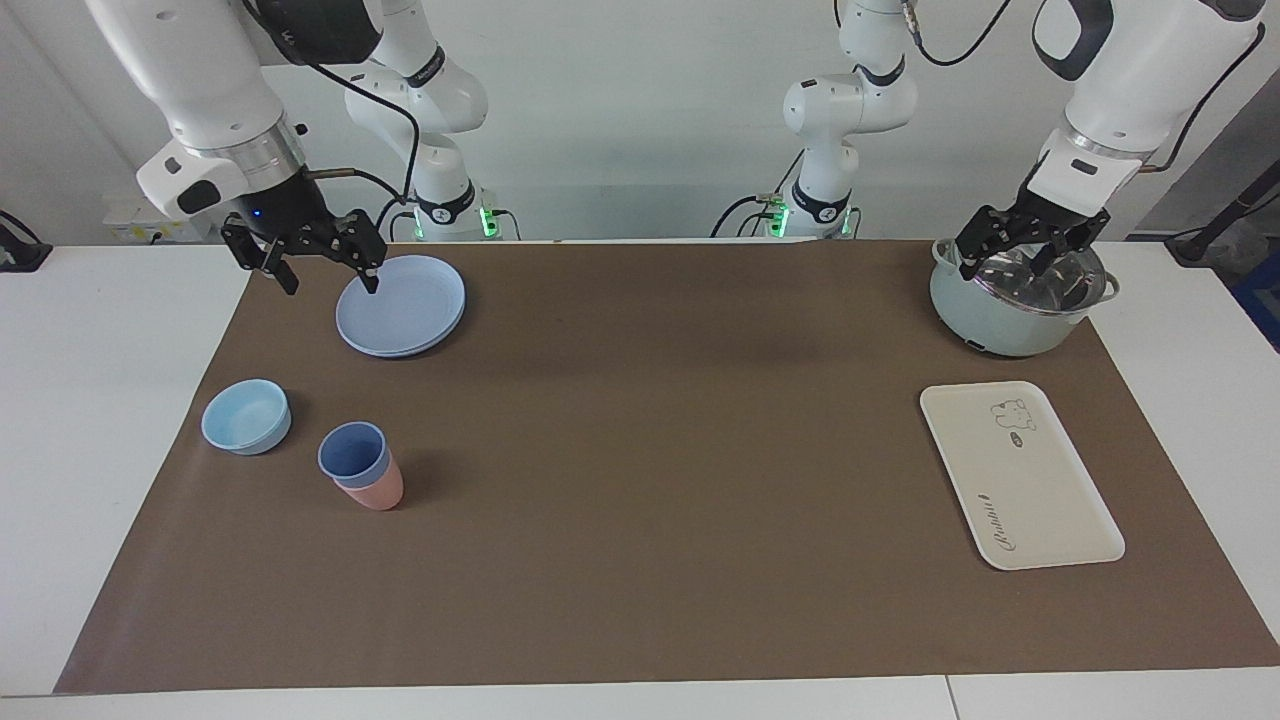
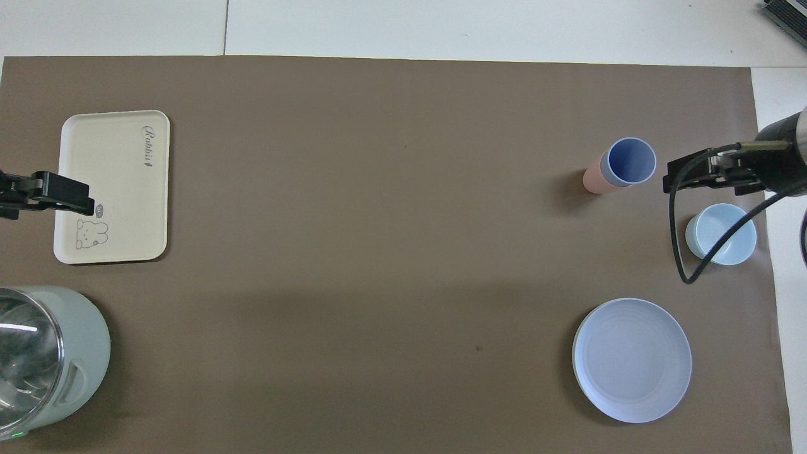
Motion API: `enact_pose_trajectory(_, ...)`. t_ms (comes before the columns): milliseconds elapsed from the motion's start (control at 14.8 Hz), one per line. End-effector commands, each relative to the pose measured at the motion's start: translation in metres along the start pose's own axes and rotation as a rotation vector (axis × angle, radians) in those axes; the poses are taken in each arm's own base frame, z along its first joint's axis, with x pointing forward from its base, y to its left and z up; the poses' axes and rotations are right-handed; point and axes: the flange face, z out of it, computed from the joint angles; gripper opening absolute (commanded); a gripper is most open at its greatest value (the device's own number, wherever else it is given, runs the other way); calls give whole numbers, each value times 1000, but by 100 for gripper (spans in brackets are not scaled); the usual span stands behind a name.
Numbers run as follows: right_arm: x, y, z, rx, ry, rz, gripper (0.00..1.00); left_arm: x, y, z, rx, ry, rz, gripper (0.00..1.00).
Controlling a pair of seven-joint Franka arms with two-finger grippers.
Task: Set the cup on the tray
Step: 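Raise the right gripper and move it over the nested pink and blue cups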
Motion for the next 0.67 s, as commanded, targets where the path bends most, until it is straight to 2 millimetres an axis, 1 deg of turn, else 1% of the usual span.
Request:
enact_pose_trajectory(0,-7,0,3,-15,-8,-30,100,-9,0,-1,-9,2,-12,100)
enact_pose_trajectory(405,-7,11,3,1,-18,-1,100,-9,0,-1,-9,2,-10,100)
enact_pose_trajectory(472,-5,12,3,1,-9,1,99,-9,-1,-1,-9,2,-13,100)
enact_pose_trajectory(540,-4,13,2,3,2,16,94,-9,0,-1,-9,2,-12,100)
enact_pose_trajectory(607,-1,15,2,4,17,51,94,-9,0,-1,-9,2,-12,100)
